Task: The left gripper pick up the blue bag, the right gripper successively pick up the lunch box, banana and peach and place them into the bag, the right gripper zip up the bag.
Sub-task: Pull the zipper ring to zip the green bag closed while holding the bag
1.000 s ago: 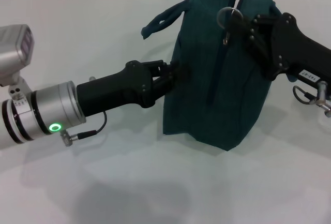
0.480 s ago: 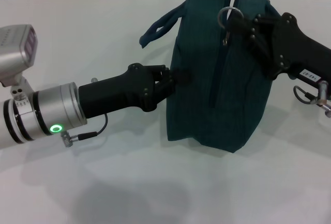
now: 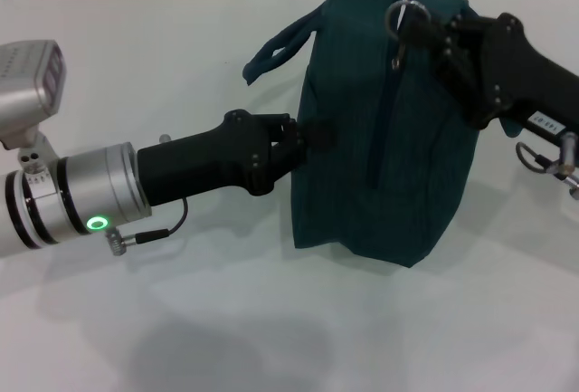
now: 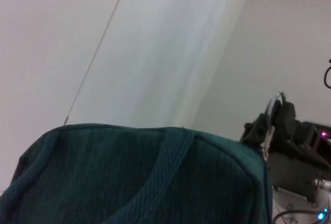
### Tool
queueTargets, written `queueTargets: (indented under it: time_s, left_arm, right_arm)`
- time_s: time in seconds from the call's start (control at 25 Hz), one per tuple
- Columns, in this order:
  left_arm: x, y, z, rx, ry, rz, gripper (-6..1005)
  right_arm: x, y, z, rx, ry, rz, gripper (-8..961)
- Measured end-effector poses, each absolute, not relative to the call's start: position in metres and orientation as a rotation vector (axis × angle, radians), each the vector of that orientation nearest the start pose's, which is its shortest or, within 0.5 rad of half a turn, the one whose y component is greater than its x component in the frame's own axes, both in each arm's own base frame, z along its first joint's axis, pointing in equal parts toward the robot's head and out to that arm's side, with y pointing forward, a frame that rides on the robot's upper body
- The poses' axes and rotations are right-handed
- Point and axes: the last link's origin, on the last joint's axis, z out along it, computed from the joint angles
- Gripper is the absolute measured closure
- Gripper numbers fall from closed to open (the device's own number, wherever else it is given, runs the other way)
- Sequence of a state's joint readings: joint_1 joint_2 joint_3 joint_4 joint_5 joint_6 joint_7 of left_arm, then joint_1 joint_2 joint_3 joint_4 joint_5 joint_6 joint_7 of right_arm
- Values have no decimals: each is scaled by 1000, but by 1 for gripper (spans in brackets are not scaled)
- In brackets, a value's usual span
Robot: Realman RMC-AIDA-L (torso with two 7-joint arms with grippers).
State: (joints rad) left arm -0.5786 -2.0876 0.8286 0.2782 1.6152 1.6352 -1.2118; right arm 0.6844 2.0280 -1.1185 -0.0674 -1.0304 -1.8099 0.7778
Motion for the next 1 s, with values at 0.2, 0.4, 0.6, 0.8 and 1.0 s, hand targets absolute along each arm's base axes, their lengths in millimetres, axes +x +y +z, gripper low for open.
queueTargets:
  time_s: [0.2,0.4,0.6,0.8,1.0]
  left_arm:
    - [-224,305,-47,-2694,-700,-1243,933]
    - [-221,303,-48,-2728,-680,-1238,934]
    - [-219,297,-48,-2772,-642,-1256,936]
    - [-222,288,-49,-2815,-637,-1261,936]
    - [-225,279,-52,-2880,-640,-1228,935]
  right_arm:
    - [191,321,-6,-2327,177,1602,949]
    - [190,322,-4,-2317,207,1627,949]
    - [191,324,-5,-2314,228,1605,949]
    - [194,328,-6,-2303,266,1582,949]
    - [195,330,-5,-2287,271,1575,948]
